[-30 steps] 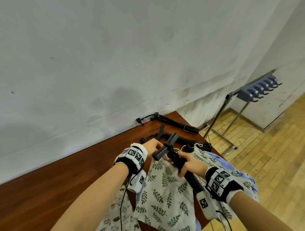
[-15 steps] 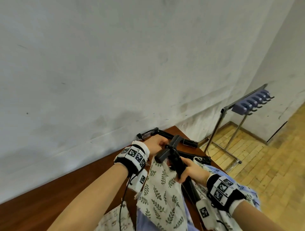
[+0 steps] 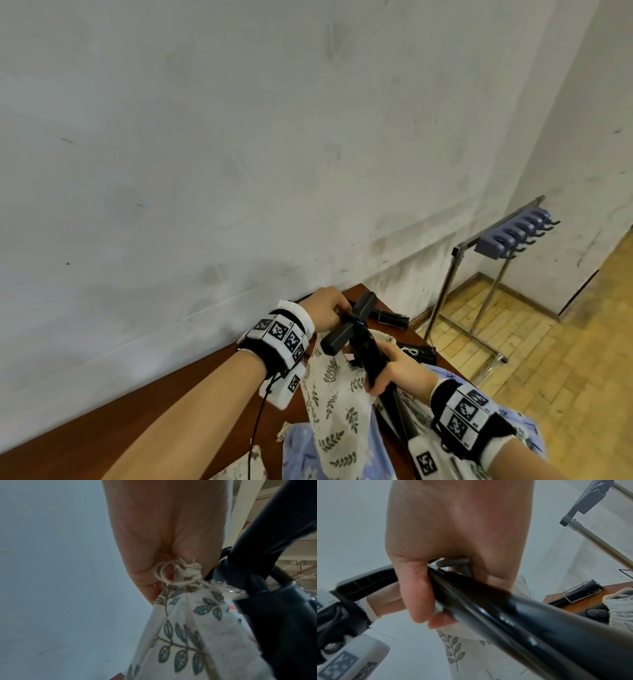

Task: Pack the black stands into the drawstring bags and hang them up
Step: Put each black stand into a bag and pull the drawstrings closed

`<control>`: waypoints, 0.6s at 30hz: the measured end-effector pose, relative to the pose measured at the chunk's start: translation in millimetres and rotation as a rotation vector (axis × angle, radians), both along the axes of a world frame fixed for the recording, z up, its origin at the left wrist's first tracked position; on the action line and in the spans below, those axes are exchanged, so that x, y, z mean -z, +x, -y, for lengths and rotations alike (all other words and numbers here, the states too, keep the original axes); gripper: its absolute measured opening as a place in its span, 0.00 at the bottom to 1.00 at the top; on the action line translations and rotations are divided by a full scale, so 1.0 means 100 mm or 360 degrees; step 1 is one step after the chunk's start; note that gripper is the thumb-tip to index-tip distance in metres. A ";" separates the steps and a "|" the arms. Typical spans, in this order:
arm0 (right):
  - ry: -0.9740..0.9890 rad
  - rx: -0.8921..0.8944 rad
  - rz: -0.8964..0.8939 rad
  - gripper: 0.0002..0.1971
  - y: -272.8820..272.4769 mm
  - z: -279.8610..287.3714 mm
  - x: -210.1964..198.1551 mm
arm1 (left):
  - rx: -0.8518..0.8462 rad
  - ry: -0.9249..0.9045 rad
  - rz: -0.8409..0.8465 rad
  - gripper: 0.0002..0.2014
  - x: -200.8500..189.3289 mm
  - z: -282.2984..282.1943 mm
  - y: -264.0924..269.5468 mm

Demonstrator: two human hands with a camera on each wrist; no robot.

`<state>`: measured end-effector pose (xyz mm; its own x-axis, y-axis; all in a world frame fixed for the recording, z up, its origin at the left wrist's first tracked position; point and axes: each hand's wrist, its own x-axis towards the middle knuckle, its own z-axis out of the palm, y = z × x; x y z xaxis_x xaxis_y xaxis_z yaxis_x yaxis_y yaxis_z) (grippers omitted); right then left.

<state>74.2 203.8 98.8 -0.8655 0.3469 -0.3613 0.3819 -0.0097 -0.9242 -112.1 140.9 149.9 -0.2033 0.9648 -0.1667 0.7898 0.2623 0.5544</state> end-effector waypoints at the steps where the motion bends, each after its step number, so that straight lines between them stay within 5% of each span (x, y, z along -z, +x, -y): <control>1: 0.0004 0.0019 -0.0021 0.29 0.00 0.00 -0.02 | 0.0012 -0.0004 -0.0016 0.13 -0.03 0.00 0.01; 7: 0.0025 -0.0065 -0.0048 0.30 0.02 0.02 -0.11 | 0.0094 -0.0031 -0.0208 0.11 -0.18 0.02 0.09; 18: 0.0031 -0.0063 -0.0131 0.35 0.03 -0.06 -0.19 | 0.0284 0.0055 -0.0308 0.22 -0.22 0.05 0.00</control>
